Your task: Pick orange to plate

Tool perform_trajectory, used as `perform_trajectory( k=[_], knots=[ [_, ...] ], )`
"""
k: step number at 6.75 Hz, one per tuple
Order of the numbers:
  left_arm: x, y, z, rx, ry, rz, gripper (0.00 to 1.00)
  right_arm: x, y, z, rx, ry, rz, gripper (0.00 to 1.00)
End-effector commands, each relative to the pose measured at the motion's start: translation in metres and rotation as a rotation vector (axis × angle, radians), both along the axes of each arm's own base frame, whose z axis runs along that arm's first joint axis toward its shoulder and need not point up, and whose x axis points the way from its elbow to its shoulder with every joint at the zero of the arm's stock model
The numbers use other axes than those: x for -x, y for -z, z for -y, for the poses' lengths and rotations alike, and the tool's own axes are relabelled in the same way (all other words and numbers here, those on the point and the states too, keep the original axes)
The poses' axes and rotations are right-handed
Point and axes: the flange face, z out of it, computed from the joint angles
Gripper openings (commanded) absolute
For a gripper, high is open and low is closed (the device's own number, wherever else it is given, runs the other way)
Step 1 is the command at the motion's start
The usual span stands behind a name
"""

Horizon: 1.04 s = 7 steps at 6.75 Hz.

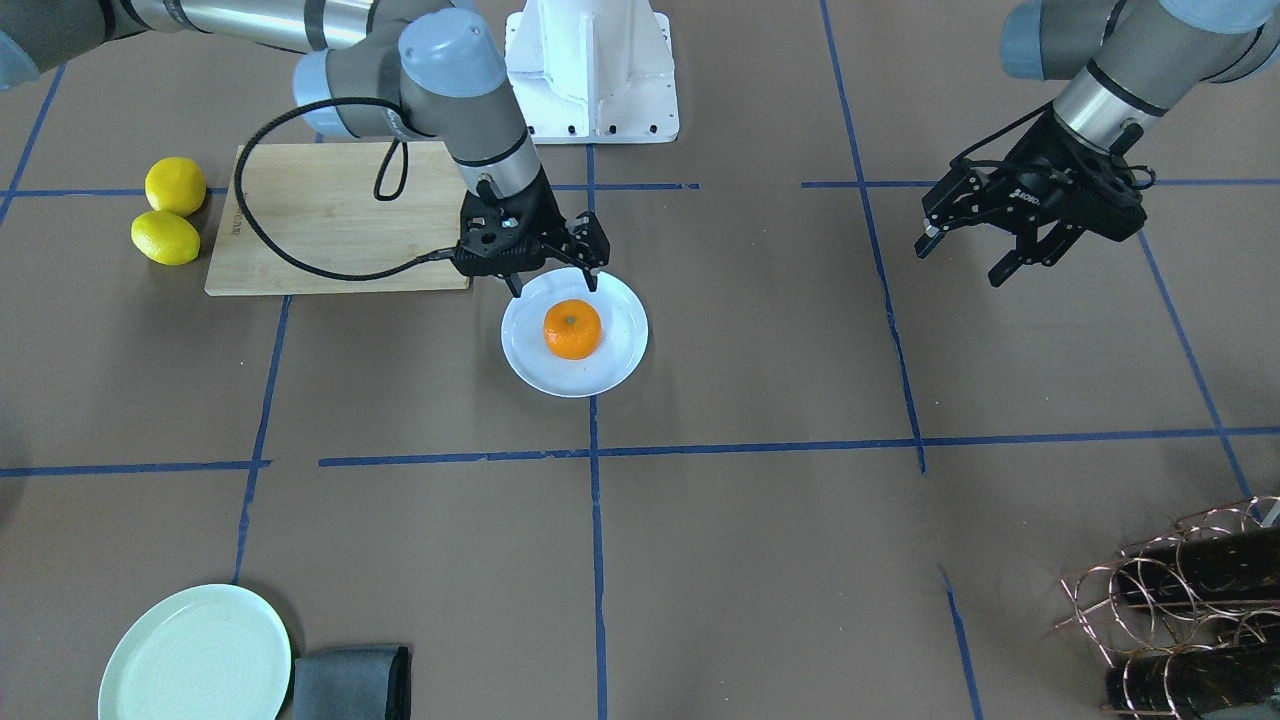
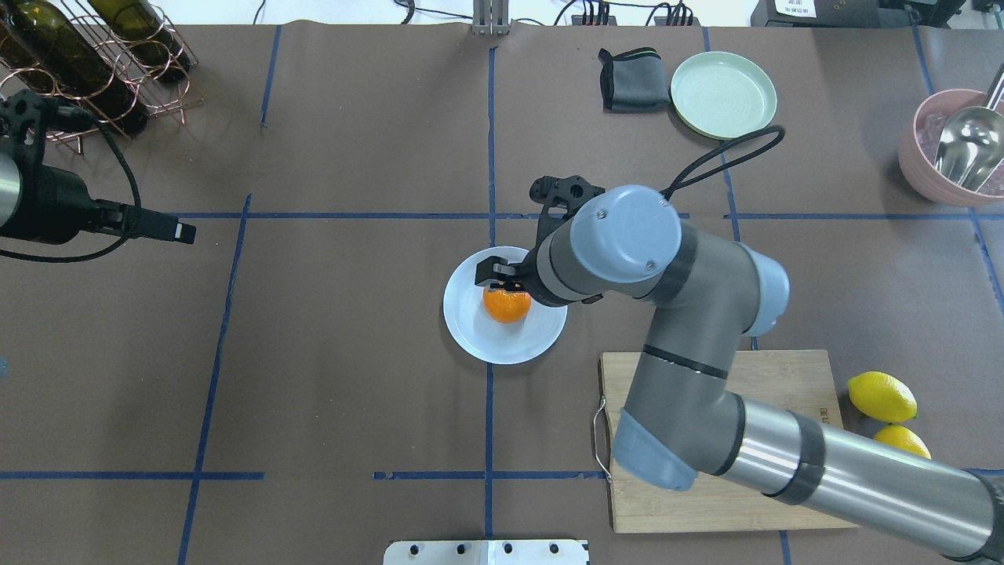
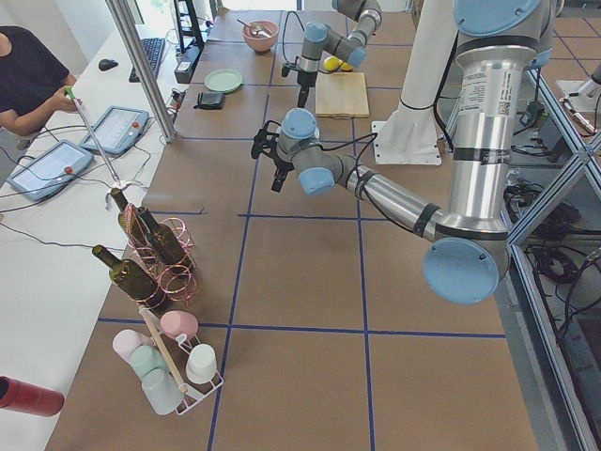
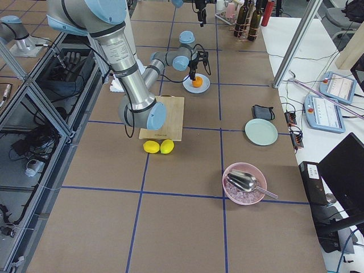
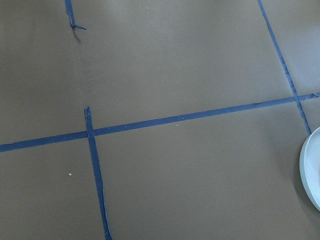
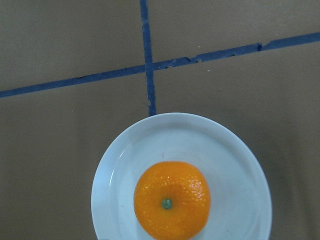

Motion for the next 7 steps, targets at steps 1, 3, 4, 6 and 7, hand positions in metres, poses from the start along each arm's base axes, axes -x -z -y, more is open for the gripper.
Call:
perform_trajectory(
  k=[1, 3, 4, 6, 7],
  knots=[
    [0.062, -0.065, -0.005, -0.127, -0.040, 0.156, 1.00, -0.121, -0.023, 0.027, 0.013, 0.081, -0.023, 1.00],
    [0.137, -0.125, 0.018, -0.163, -0.111, 0.319, 1.00, -0.214, -0.108, 0.066, -0.053, 0.165, -0.109, 1.00],
    [0.199, -0.155, 0.036, -0.149, -0.153, 0.357, 1.00, -0.266, -0.159, 0.077, -0.099, 0.189, -0.173, 1.00],
    [0.282, -0.172, 0.063, -0.049, -0.138, 0.394, 1.00, -0.370, -0.243, 0.088, -0.156, 0.300, -0.258, 1.00],
    [0.295, -0.175, 0.064, -0.001, -0.133, 0.384, 1.00, -0.419, -0.285, 0.086, -0.148, 0.368, -0.296, 1.00]
  ],
)
